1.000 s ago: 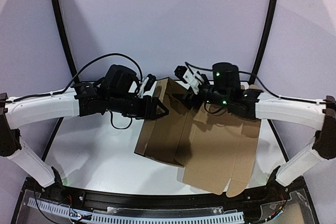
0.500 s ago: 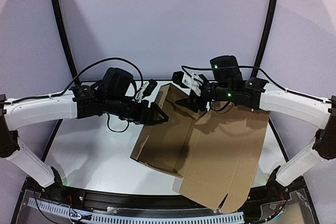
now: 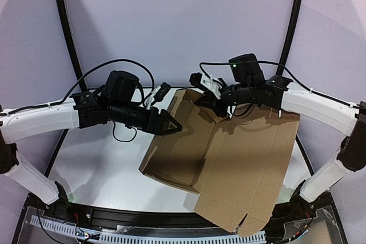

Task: Fold the paper box

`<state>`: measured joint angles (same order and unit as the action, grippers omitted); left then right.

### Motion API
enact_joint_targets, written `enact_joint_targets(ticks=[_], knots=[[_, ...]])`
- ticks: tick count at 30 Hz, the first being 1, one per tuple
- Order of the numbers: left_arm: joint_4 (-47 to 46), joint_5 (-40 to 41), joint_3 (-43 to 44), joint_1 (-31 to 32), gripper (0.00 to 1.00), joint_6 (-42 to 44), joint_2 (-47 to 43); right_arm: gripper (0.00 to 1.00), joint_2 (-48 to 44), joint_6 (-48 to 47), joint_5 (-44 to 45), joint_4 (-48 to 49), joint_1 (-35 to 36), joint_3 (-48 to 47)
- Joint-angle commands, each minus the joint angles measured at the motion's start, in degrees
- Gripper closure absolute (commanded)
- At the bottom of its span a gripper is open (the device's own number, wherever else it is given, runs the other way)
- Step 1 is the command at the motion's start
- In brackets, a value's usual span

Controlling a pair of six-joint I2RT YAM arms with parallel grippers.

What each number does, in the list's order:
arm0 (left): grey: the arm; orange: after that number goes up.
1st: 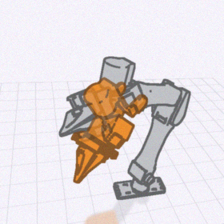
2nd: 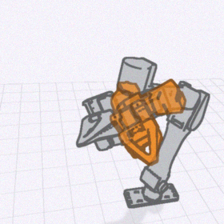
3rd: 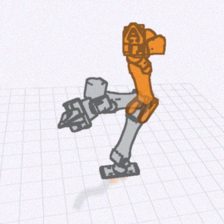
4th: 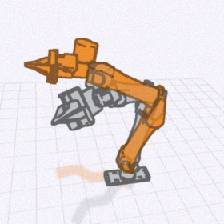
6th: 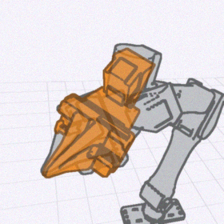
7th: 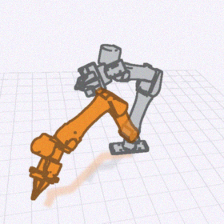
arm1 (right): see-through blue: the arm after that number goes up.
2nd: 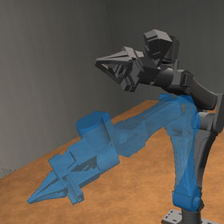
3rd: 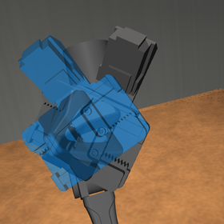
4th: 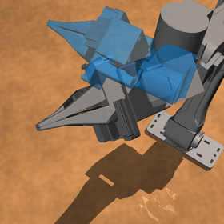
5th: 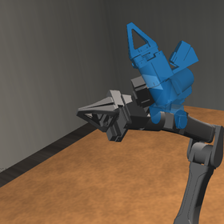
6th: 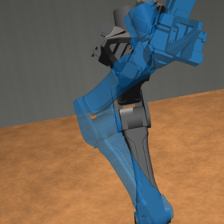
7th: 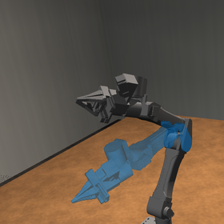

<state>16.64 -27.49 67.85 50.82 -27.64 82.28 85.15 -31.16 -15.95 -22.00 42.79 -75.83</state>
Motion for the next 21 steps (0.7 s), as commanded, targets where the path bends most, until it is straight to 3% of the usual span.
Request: enact_joint_targets(ticks=[1,5,9,11,15,21], knots=[[-1.4,-6.2,0.3,0.9,0.7,4.0,-2.8,1.0,1.1,6.0,9.4,10.0,-0.7,1.9],[-2.7,-5.9,0.8,0.8,0.7,2.3,-2.1,1.0,3.6,4.1,26.6,19.4,1.5,4.9],[-3.8,-4.5,1.9,0.9,0.71,-0.3,-1.0,1.0,7.7,0.0,43.5,36.4,4.8,8.7],[-4.2,-3.7,2.5,0.9,0.71,-1.1,-0.1,1.0,9.4,0.5,44.8,38.5,5.4,8.7],[-5.1,-3.4,3.6,0.8,0.74,-2.1,0.9,0.95,10.4,-4.3,38.4,42.0,5.5,11.5],[-4.2,-2.2,5.0,0.9,0.75,-4.8,1.2,0.98,17.3,-24.4,50.5,58.8,5.6,13.4]])
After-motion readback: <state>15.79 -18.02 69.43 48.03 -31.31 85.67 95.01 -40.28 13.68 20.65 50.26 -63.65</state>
